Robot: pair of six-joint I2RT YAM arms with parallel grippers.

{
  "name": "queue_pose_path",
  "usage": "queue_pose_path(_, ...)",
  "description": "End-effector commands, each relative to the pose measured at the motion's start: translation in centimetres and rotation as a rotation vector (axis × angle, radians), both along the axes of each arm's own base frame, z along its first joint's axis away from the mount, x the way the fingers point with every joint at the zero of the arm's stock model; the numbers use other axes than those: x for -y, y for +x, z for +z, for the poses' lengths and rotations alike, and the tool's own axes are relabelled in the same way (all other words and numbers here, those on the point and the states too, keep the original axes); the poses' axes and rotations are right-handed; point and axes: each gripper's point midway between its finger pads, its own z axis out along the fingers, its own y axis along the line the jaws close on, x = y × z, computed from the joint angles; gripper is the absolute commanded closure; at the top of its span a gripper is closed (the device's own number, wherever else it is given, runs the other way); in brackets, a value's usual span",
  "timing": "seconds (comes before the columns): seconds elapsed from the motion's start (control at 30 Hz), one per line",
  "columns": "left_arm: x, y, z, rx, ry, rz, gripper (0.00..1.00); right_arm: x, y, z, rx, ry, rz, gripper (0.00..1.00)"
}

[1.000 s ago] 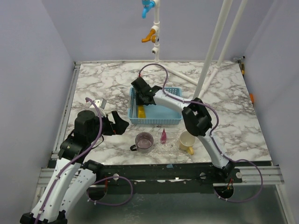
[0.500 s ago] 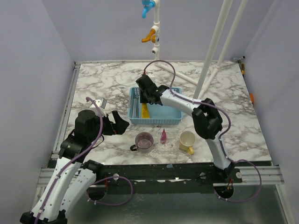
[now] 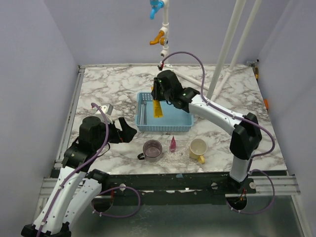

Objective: Prepare toiletry sets of a toothbrush and toothpaste on the tray

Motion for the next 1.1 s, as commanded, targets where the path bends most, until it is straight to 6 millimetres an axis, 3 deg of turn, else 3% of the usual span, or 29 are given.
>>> queue_pose_path(0.0,0.5,-0.3,1.3,0.019,-0.025,-0.035,0.01,-0.4,-2.8,2.8,0.060,0.041,0.155,0.73)
queue_pose_path(0.3,2.3,-0.8,5.4,-0.004,-0.127,-0.097,0.01,0.5,-10.9,5.6,0.157,0.038,0.376,0.74)
queue_pose_path(0.53,4.2,-1.4,7.1,-0.107,-0.215,-0.164,0.01,1.8,-16.0,7.6,0.224,0.032,0.492,0.74)
queue_pose_path(0.8,6.3,-2.7,10.6,-0.147,-0.349,-0.274,0.01,1.5,-20.0,8.5,0.249,0.003,0.601,0.74)
queue_pose_path(1.07,7.6,-4.5,12.5,-0.235,-0.425,-0.397,0.06,1.1,-22.8,9.4,0.287,-0.032,0.683,0.74)
